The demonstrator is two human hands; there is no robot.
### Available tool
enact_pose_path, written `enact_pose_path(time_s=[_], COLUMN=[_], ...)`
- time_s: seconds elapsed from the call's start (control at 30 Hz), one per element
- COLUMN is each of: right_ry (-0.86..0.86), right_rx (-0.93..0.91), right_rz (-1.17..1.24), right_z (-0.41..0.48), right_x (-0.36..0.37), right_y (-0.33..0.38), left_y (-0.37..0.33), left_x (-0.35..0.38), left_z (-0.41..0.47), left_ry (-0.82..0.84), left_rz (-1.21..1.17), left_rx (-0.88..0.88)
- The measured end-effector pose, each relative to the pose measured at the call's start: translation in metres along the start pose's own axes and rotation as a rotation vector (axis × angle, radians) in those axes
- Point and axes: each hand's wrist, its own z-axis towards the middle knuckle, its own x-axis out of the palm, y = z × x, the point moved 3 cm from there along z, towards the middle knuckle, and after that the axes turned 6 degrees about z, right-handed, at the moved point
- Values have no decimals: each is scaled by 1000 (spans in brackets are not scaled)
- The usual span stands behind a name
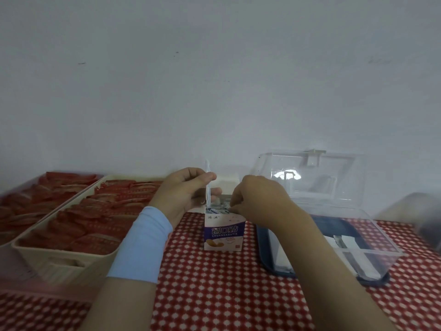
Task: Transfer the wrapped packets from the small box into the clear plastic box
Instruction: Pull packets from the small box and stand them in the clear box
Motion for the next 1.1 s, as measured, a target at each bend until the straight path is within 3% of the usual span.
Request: enact_pose_path(time_s=[0.2, 0.33, 0.43, 0.53, 0.63, 0.87, 1.1], right_ry=[1, -146, -129, -212, -327, -241, -453], right_rx=[-31, 9, 0, -16, -72, -144, -106], right_rz=[-1, 300, 435, 509, 737, 967, 1032], right_z=[-1, 0, 0, -3, -9, -16, -12], right_x=[-4, -16, -15, -24, -41, -41, -28], right_y=[1, -7, -11, -15, -17, -7, 3], left_y=[1, -1, -2, -2, -2, -4, -7], left_x=[-2, -4, -5, -4, -1, -3, 28], left_z=[3, 3, 3, 2, 2, 4, -12], left_ry=[-42, -68, -78, -45, 42, 11, 288], left_rz=[95, 103, 79, 46, -57, -248, -207], left_rx=[22, 49, 60, 58, 32, 5, -71])
